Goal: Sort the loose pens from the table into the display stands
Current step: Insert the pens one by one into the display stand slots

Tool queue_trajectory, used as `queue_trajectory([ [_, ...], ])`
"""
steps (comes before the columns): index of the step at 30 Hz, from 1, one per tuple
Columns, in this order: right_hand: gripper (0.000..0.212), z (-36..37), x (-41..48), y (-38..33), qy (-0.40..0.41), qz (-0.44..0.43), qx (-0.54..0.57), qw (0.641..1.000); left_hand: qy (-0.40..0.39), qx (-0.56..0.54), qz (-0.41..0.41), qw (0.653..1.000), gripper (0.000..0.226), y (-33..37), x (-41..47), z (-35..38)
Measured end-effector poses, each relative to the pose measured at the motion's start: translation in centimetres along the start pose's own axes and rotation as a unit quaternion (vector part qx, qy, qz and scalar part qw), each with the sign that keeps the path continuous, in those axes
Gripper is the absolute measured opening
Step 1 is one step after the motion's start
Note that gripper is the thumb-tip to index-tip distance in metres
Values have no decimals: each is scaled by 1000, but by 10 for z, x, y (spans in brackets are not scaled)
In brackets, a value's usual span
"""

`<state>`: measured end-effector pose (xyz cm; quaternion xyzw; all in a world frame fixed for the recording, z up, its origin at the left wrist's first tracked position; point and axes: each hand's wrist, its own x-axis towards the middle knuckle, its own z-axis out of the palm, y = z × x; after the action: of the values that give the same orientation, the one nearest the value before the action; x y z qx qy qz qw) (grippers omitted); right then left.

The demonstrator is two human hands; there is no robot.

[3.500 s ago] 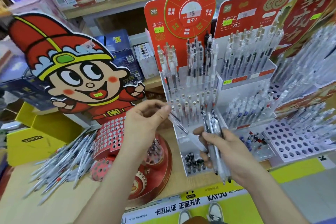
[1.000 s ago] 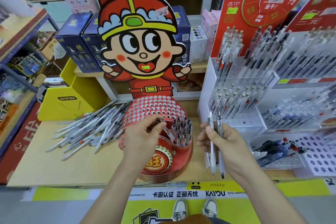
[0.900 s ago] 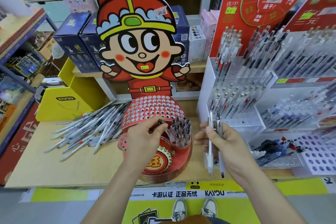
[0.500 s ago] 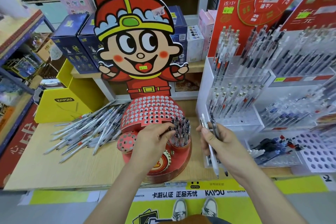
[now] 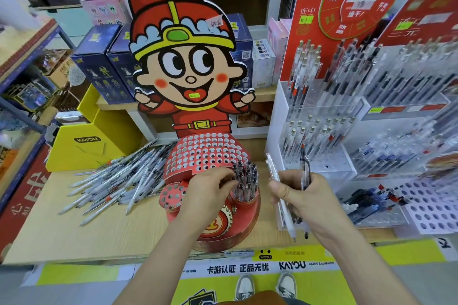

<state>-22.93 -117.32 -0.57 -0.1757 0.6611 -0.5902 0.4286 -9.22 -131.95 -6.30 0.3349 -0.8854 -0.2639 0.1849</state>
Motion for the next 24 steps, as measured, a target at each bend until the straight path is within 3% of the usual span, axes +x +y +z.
queue_trajectory([
  [6,13,3,-9,-8,-29,2,28,999,-48,39,2,998,23,6,0,-14],
  [9,12,2,-14,-10,-40,9,50,998,22,-134,-45,990,18,34,-3,-35],
  [12,9,1,-18,-12,-49,5,65,997,-59,-387,-84,916,22,72,-3,-53],
  [15,20,-5,-21,-12,-66,-11,63,996,-114,-428,-70,894,24,94,-2,-51],
  [21,51,-51,-26,-9,-52,-14,62,997,-34,-473,-80,877,11,124,4,-34],
  [24,42,-94,-34,-8,-59,-16,65,996,-31,-474,-54,878,13,154,14,-16],
])
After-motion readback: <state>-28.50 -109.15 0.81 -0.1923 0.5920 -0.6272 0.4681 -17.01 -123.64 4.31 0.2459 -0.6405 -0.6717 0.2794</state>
